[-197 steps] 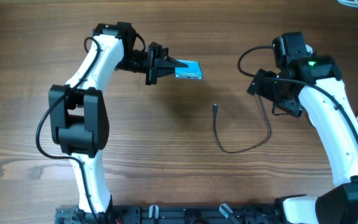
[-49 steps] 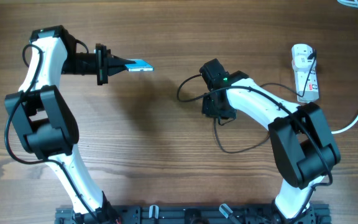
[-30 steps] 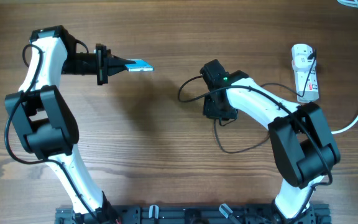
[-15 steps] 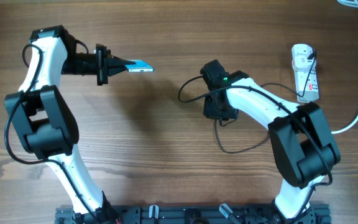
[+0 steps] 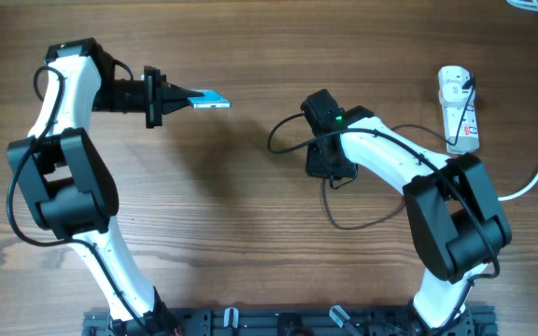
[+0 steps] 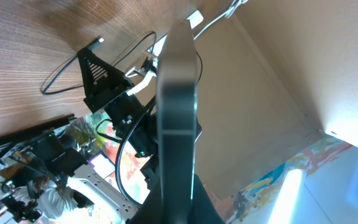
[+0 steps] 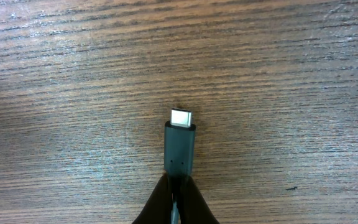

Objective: Plug charger to phone and switch on socket
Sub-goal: 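Grasp the cable plug with the right gripper, then lift the plug and bring both grippers together, plug toward phone's bottom port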

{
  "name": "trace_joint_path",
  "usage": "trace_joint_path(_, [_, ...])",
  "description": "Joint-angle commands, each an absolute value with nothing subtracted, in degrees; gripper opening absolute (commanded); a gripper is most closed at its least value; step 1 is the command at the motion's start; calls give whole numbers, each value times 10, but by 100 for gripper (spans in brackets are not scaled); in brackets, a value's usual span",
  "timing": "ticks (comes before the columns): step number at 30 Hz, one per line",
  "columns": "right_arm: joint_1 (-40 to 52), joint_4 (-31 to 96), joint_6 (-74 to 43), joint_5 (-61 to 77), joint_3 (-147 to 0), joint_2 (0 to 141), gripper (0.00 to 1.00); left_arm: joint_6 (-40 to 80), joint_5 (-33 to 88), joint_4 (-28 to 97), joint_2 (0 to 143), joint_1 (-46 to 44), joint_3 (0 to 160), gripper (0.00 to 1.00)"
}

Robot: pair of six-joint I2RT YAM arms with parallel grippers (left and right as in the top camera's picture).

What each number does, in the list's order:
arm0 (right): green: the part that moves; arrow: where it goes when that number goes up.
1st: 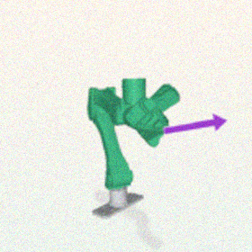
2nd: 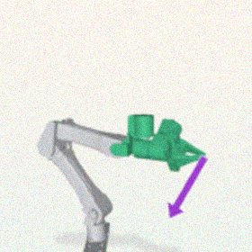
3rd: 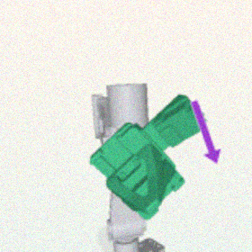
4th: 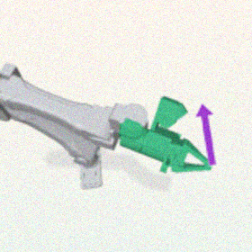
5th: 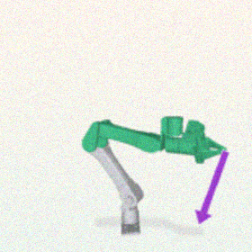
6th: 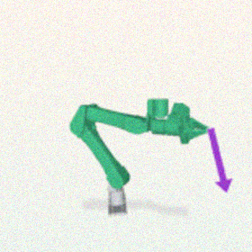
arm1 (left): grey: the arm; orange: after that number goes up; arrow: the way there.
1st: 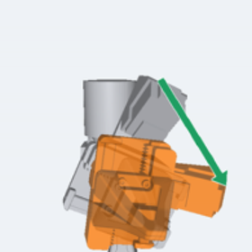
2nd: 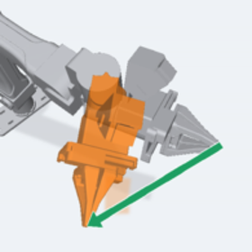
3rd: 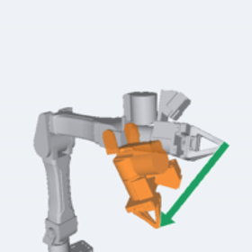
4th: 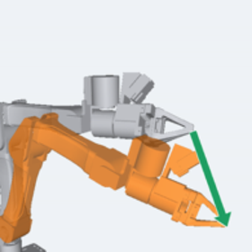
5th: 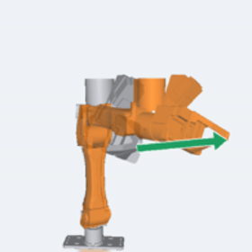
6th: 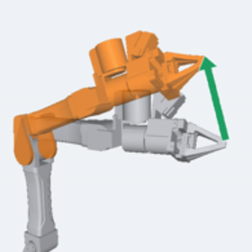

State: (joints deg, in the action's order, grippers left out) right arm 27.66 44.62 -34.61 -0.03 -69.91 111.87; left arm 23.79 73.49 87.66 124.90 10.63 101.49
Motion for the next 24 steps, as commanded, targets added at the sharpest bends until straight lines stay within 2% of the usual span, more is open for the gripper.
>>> trace_joint_path(1, [276,440,-323,57,-688,1158,4,194,752,879,1227,104,1024,4])
trace_joint_path(6, [276,472,-296,121,-706,1118,4,157,769,875,1227,94,1024,4])
trace_joint_path(10, [276,504,-254,163,-706,1042,4,93,829,860,1227,83,1024,4])
trace_joint_path(14, [276,556,-218,186,-706,952,4,90,841,822,1227,65,1024,4])
trace_joint_path(18, [277,620,-208,186,-705,864,4,90,902,775,1227,46,1024,4])
trace_joint_path(24, [277,638,-192,218,-706,759,4,27,903,740,1227,0,1025,4])
